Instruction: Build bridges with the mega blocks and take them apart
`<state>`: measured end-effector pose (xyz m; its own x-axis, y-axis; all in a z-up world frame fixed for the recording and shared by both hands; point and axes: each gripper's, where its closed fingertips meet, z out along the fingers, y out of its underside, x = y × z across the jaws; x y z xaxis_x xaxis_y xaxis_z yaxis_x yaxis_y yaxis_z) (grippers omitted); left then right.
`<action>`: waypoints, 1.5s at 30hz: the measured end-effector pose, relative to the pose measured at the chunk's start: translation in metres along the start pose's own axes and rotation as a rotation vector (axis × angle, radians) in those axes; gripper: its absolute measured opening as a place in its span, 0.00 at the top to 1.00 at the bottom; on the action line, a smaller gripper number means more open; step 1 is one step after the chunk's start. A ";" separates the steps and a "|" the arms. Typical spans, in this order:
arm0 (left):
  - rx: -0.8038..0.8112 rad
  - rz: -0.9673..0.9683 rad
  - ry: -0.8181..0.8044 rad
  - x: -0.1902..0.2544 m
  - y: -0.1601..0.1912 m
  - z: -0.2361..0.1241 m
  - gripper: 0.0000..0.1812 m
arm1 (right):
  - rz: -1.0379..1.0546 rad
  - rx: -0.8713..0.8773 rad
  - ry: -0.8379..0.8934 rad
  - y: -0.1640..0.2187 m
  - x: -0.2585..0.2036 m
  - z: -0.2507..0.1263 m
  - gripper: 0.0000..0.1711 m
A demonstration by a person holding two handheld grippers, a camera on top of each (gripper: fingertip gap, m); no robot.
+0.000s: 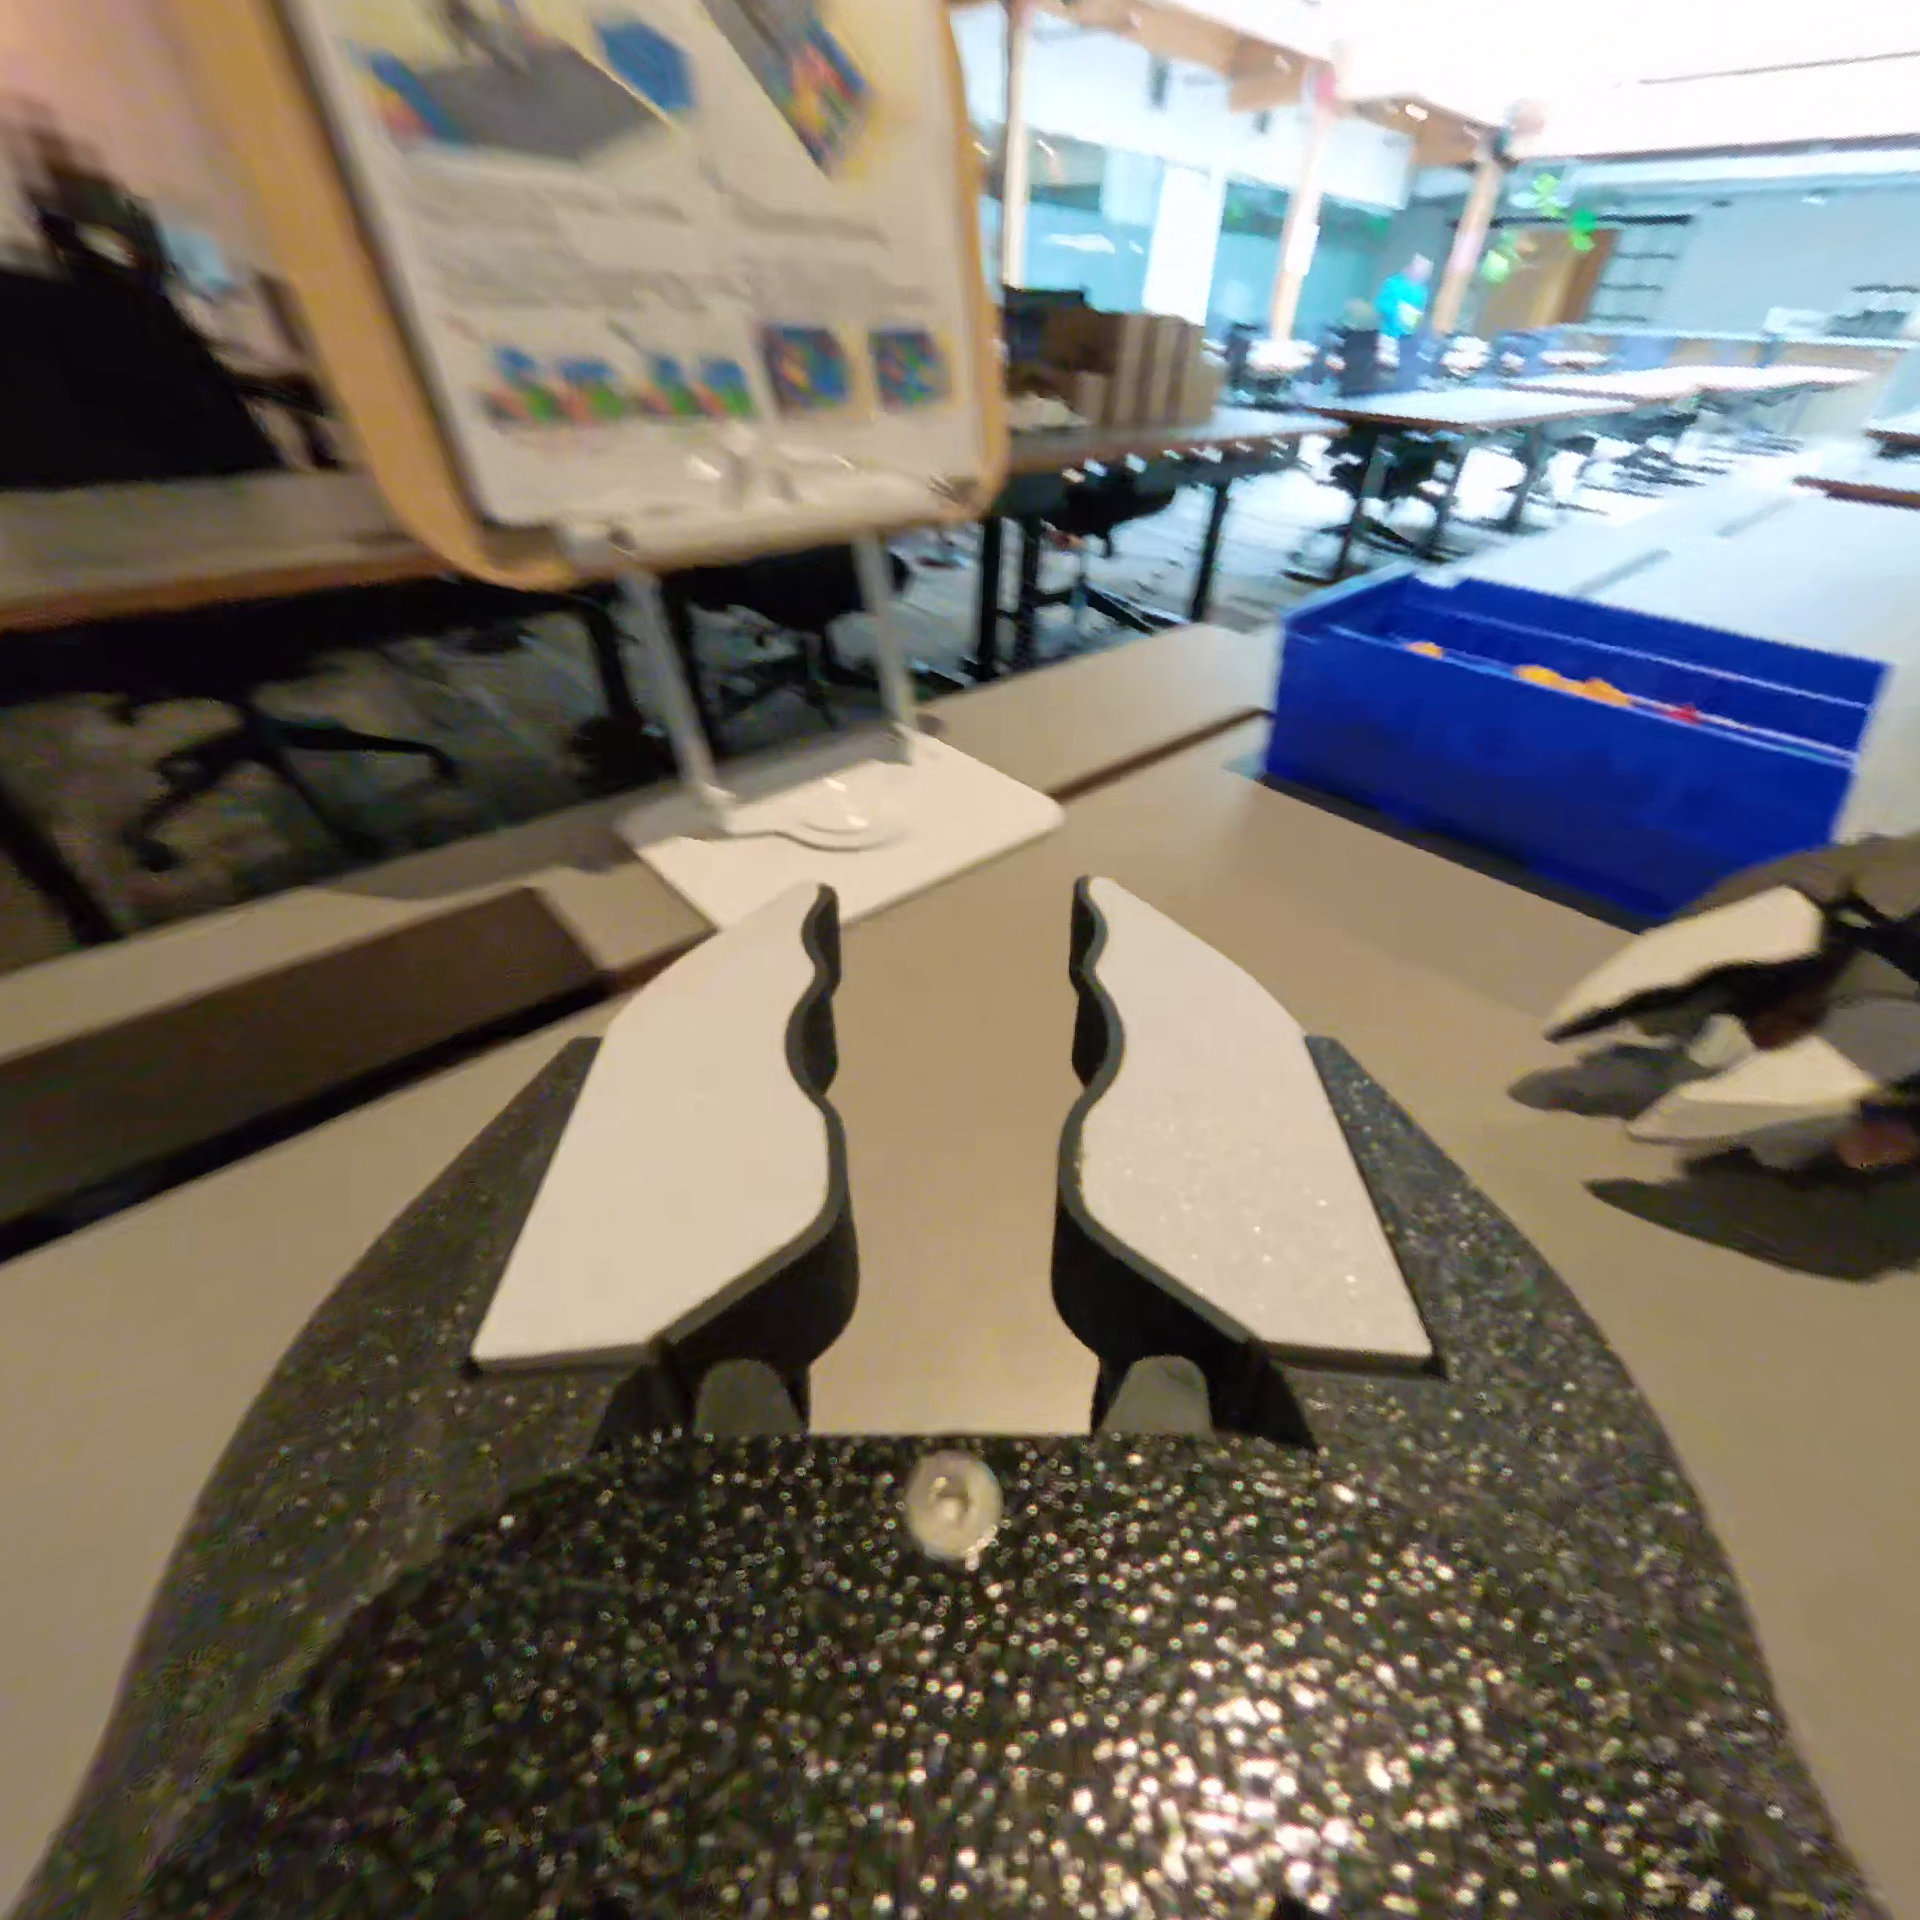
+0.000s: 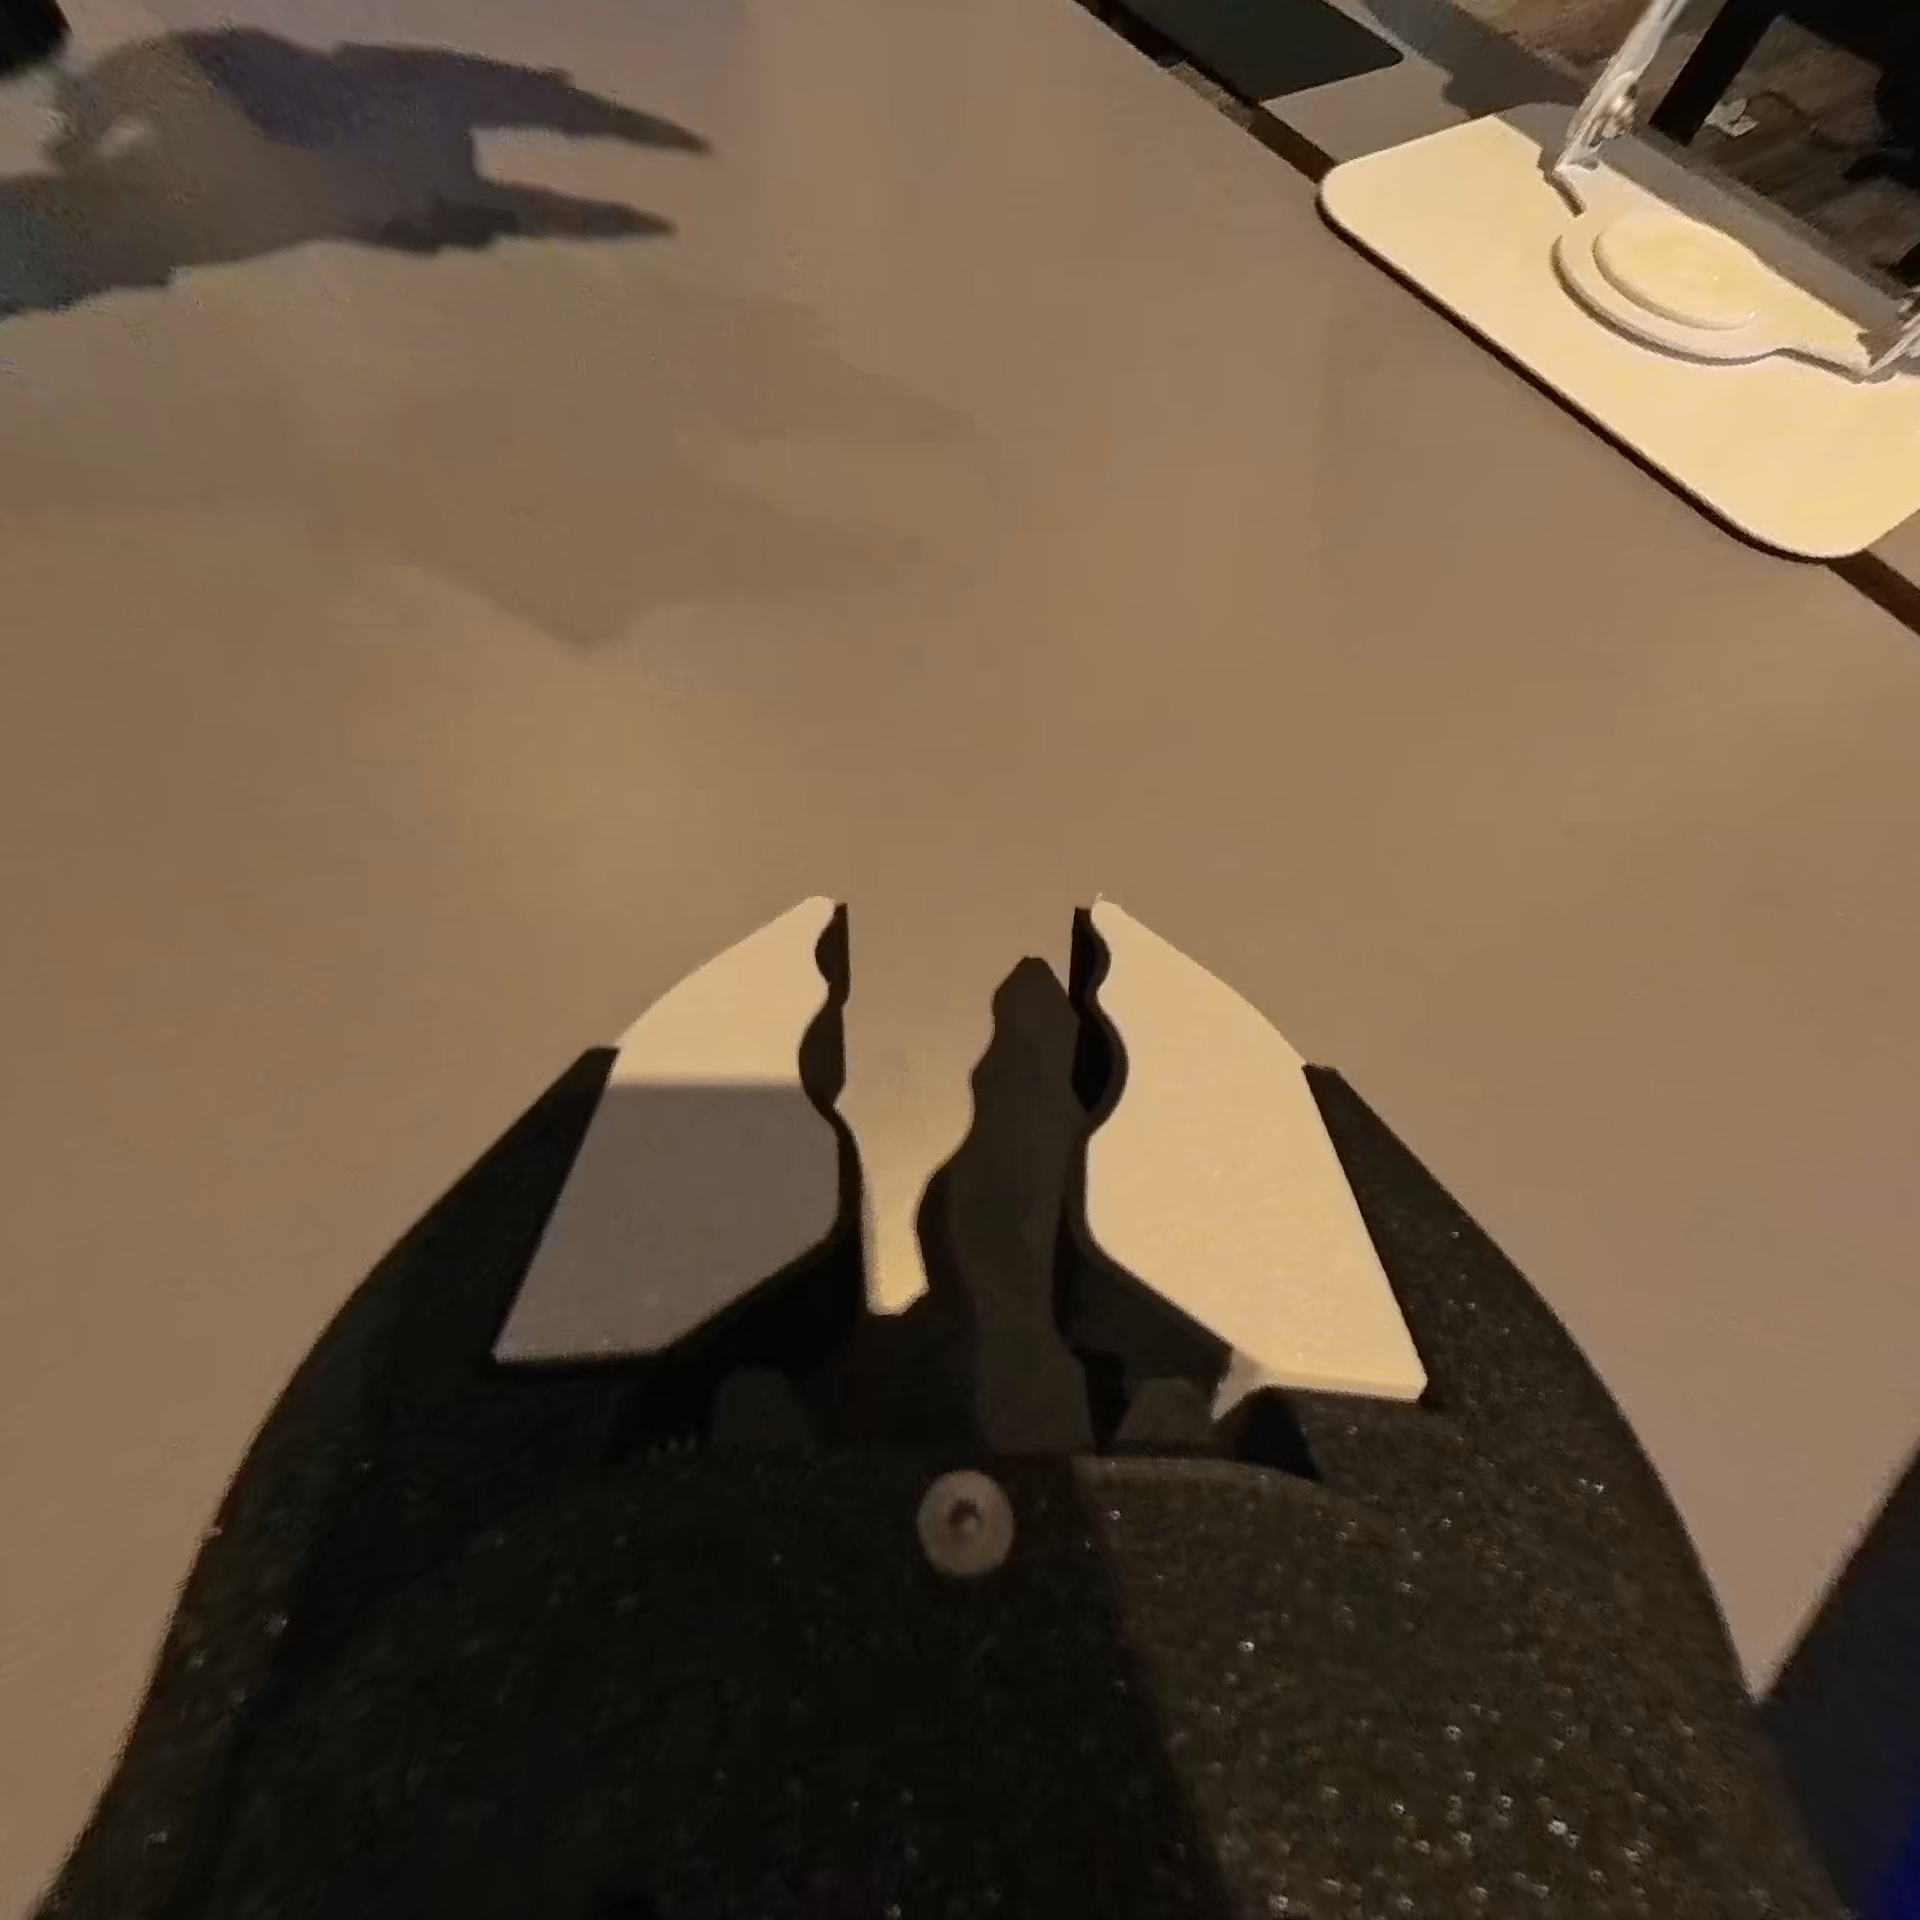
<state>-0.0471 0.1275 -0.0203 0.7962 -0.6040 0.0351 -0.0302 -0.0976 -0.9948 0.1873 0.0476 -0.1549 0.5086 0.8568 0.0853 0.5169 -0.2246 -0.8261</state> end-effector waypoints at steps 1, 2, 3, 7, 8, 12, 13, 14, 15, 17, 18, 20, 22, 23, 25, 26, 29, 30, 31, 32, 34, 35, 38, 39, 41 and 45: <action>0.024 0.018 -0.059 -0.019 -0.012 -0.017 0.77 | -0.005 -0.003 0.000 0.000 0.000 0.000 0.76; 0.046 0.037 -0.125 -0.039 -0.024 -0.036 0.77 | -0.008 -0.007 -0.001 0.001 -0.001 0.001 0.76; 0.063 0.049 -0.197 -0.061 -0.033 -0.058 0.77 | -0.011 -0.010 -0.002 0.001 -0.001 0.001 0.76; 0.025 0.006 -0.548 -0.166 -0.043 -0.155 0.76 | -0.005 -0.016 -0.008 0.001 0.000 0.002 0.77; -0.019 -0.018 -0.640 -0.194 -0.039 -0.178 0.76 | -0.001 -0.017 -0.012 0.001 0.000 0.003 0.78; -0.222 -0.200 -0.790 -0.288 0.002 -0.224 0.72 | 0.017 -0.029 -0.029 0.002 0.000 0.004 0.79; -0.277 -0.258 -0.791 -0.308 0.016 -0.226 0.72 | 0.020 -0.036 -0.034 0.003 0.000 0.005 0.80; -0.327 -0.300 -0.799 -0.327 0.030 -0.227 0.71 | 0.023 -0.046 -0.035 0.004 0.000 0.006 0.80; -0.374 -0.328 -0.814 -0.344 0.042 -0.228 0.71 | 0.026 -0.057 -0.033 0.005 0.001 0.007 0.80; -0.465 -0.352 -0.844 -0.373 0.064 -0.229 0.71 | 0.027 -0.077 -0.023 0.007 0.002 0.009 0.80; -0.506 -0.356 -0.845 -0.383 0.074 -0.227 0.71 | 0.025 -0.084 -0.016 0.008 0.002 0.009 0.80; -0.587 -0.342 -0.867 -0.399 0.088 -0.227 0.72 | 0.019 -0.096 0.001 0.009 0.003 0.010 0.80; -0.641 -0.290 -0.915 -0.412 0.094 -0.229 0.72 | 0.014 -0.105 0.018 0.010 0.005 0.011 0.80; -0.683 -0.284 -0.928 -0.417 0.099 -0.230 0.73 | 0.012 -0.110 0.023 0.010 0.005 0.011 0.80; -0.787 -0.264 -0.949 -0.421 0.111 -0.234 0.73 | 0.010 -0.121 0.031 0.011 0.006 0.012 0.80; -0.835 -0.243 -0.958 -0.423 0.117 -0.237 0.73 | 0.009 -0.127 0.032 0.012 0.006 0.013 0.81; -0.913 -0.173 -0.986 -0.426 0.125 -0.241 0.75 | 0.004 -0.150 0.030 0.014 0.005 0.015 0.81; -0.944 -0.141 -0.997 -0.427 0.127 -0.242 0.76 | -0.001 -0.159 0.028 0.015 0.005 0.016 0.81; -0.973 -0.105 -1.003 -0.427 0.128 -0.242 0.76 | -0.008 -0.167 0.024 0.016 0.004 0.017 0.81; -0.988 -0.060 -1.006 -0.427 0.128 -0.241 0.75 | -0.015 -0.173 0.022 0.016 0.003 0.017 0.81; -0.991 0.025 -0.982 -0.425 0.124 -0.235 0.78 | -0.023 -0.170 0.020 0.016 0.002 0.017 0.81; -0.984 0.022 -0.981 -0.422 0.123 -0.234 0.78 | -0.025 -0.169 0.016 0.016 0.002 0.017 0.81; -0.847 0.028 -1.019 -0.412 0.096 -0.230 0.79 | -0.036 -0.161 0.006 0.015 0.000 0.016 0.81; -0.789 0.052 -1.023 -0.405 0.081 -0.227 0.79 | -0.040 -0.158 0.003 0.015 -0.001 0.016 0.81; -0.666 0.136 -0.996 -0.380 0.043 -0.214 0.79 | -0.047 -0.149 -0.004 0.014 -0.002 0.015 0.81; -0.399 0.294 -0.649 -0.257 -0.032 -0.136 0.79 | -0.047 -0.125 -0.010 0.011 -0.003 0.014 0.81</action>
<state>-0.3332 0.1785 0.0156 0.9099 -0.0826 -0.4065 -0.4080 -0.3546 -0.8413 0.1812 0.0491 -0.1719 0.4755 0.8720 0.1160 0.6221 -0.2401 -0.7452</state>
